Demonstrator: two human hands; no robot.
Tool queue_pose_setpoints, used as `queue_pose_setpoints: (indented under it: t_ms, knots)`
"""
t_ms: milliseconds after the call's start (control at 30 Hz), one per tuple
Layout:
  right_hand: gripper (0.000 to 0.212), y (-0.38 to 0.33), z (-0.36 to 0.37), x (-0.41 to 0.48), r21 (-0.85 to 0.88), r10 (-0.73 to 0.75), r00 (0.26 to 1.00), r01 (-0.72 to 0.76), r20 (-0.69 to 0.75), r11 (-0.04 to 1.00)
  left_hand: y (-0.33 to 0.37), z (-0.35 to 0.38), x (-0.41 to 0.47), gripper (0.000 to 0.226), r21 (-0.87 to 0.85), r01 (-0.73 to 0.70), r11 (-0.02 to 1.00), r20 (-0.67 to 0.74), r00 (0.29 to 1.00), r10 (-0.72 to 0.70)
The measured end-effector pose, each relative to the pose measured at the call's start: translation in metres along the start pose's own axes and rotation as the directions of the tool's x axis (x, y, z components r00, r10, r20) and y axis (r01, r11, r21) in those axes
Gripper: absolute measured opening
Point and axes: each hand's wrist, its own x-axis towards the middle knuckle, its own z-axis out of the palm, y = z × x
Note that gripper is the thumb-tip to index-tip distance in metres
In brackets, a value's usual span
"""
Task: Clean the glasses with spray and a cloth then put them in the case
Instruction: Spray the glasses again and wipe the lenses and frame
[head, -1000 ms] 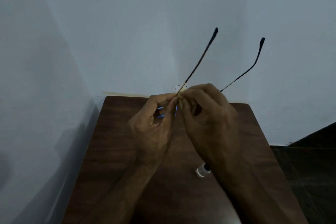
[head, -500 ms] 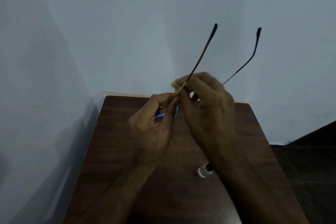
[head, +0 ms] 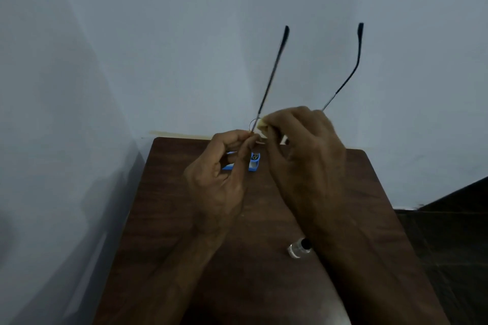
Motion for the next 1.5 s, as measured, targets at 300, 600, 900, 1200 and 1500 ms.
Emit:
queue_pose_setpoints:
  t_ms: [300, 600, 900, 1200, 1500]
  knots:
    - [0.008, 0.000, 0.007, 0.002, 0.047, -0.028, 0.999, 0.026, 0.036, 0.999, -0.002, 0.002, -0.002, 0.015, 0.008, -0.022, 1.000, -0.006, 1.000, 0.022]
    - [0.009, -0.002, 0.002, -0.003, 0.070, -0.049, 0.999, 0.047, 0.021, 0.996, 0.000, 0.005, 0.003, 0.020, -0.025, 0.002, 1.000, -0.025, 1.000, -0.003]
    - [0.009, 0.041, -0.016, -0.007, -0.009, 0.101, 0.993, -0.101, -0.055, 0.995, 0.000, -0.001, 0.003, 0.031, -0.041, 0.019, 0.999, 0.006, 1.000, -0.019]
    - [0.015, 0.034, -0.016, -0.014, -0.024, 0.044, 0.995, -0.042, 0.086, 0.999, -0.002, -0.008, 0.010, 0.025, 0.004, 0.013, 1.000, -0.010, 1.000, -0.013]
    - [0.022, 0.031, -0.026, -0.005, -0.019, -0.096, 0.987, 0.099, 0.129, 0.995, 0.004, -0.004, 0.020, 0.018, -0.121, 0.104, 0.987, -0.020, 0.994, -0.107]
